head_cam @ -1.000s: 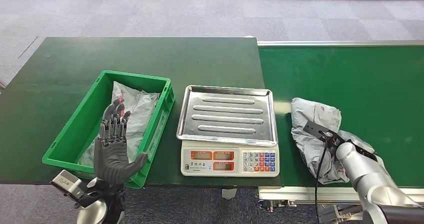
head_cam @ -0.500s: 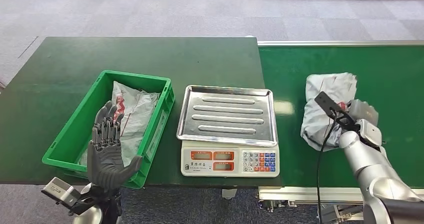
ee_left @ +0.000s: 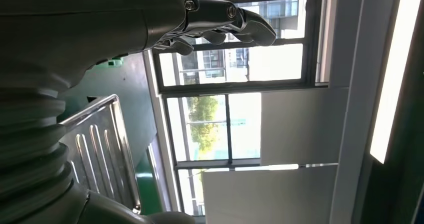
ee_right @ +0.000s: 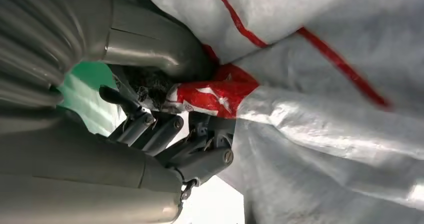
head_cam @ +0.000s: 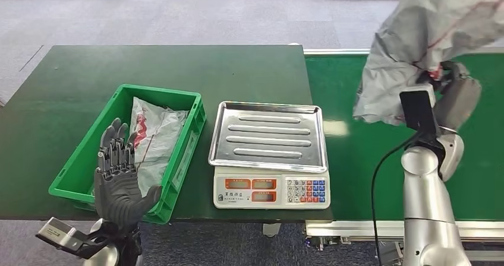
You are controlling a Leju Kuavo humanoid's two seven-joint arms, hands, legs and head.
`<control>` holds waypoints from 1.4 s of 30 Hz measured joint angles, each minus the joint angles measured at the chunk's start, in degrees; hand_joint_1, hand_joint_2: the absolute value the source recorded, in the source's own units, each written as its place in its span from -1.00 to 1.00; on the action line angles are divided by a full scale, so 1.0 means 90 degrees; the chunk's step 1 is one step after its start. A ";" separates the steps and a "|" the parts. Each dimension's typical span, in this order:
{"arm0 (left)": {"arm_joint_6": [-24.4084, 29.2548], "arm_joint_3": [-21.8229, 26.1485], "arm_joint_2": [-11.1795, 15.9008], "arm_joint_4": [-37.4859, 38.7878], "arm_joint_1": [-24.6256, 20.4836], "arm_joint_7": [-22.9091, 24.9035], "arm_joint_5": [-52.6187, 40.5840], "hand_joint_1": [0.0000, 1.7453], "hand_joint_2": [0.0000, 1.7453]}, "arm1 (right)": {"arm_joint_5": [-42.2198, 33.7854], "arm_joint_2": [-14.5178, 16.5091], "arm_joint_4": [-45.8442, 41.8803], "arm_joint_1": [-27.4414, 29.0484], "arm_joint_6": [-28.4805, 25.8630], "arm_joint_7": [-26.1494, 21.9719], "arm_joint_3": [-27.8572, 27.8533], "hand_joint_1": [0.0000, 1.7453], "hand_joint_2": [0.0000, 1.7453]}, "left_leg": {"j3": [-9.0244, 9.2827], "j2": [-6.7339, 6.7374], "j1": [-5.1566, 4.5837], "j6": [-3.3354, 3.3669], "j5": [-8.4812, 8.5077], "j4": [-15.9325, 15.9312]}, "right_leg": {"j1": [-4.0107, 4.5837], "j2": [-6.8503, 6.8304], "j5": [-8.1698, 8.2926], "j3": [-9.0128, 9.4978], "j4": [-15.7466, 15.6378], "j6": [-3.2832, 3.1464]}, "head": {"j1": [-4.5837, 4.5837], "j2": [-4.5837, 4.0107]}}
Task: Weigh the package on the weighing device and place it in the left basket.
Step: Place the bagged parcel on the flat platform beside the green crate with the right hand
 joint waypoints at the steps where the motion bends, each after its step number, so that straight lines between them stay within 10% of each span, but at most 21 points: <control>1: -0.0046 -0.0001 0.0005 0.0062 -0.0102 -0.0002 -0.0004 -1.00 1.00 | -0.0115 0.0084 0.0145 -0.0214 0.0621 0.0212 0.0219 1.00 1.00 | 0.0006 0.0022 0.0000 -0.0002 0.0001 0.0000 | 0.0000 0.0021 0.0009 -0.0006 0.0000 -0.0004 | -0.0001 0.0000; 8: -0.0215 -0.0004 0.0028 0.0456 -0.0558 0.0021 -0.0051 -1.00 1.00 | -0.0747 0.0684 0.2115 -0.1520 0.2855 0.0419 0.1356 1.00 1.00 | 0.0019 -0.0001 0.0002 -0.0012 0.0068 0.0001 | 0.0006 0.0006 0.0056 -0.0036 0.0003 -0.0005 | 0.0000 0.0000; 25: -0.0225 -0.0002 0.0118 0.0786 -0.0830 0.0091 -0.0024 -1.00 1.00 | -0.0225 0.1364 0.4175 -0.2464 0.3445 0.0686 0.2197 0.98 1.00 | 0.0002 -0.0005 0.0001 -0.0013 0.0067 0.0001 | 0.0003 0.0011 0.0056 -0.0056 0.0005 -0.0005 | 0.0000 0.0000; 30: -0.0185 -0.0002 0.0142 0.0899 -0.0964 0.0195 0.0027 -1.00 1.00 | 0.0447 0.1449 0.4530 -0.2588 0.3854 0.0994 0.2772 -1.00 1.00 | 0.0002 -0.0007 0.0002 -0.0014 0.0069 0.0001 | 0.0005 0.0007 0.0056 -0.0058 0.0005 -0.0006 | 0.0000 0.0000; 42: -0.0131 -0.0002 0.0186 0.1191 -0.1110 0.0386 -0.0267 -1.00 1.00 | 0.0498 0.1052 0.4817 -0.2640 0.4847 -0.0237 0.3687 -1.00 1.00 | -0.0002 -0.0006 0.0000 -0.0012 0.0067 0.0005 | -0.0003 0.0013 0.0058 -0.0065 0.0004 -0.0004 | 0.0000 -0.0001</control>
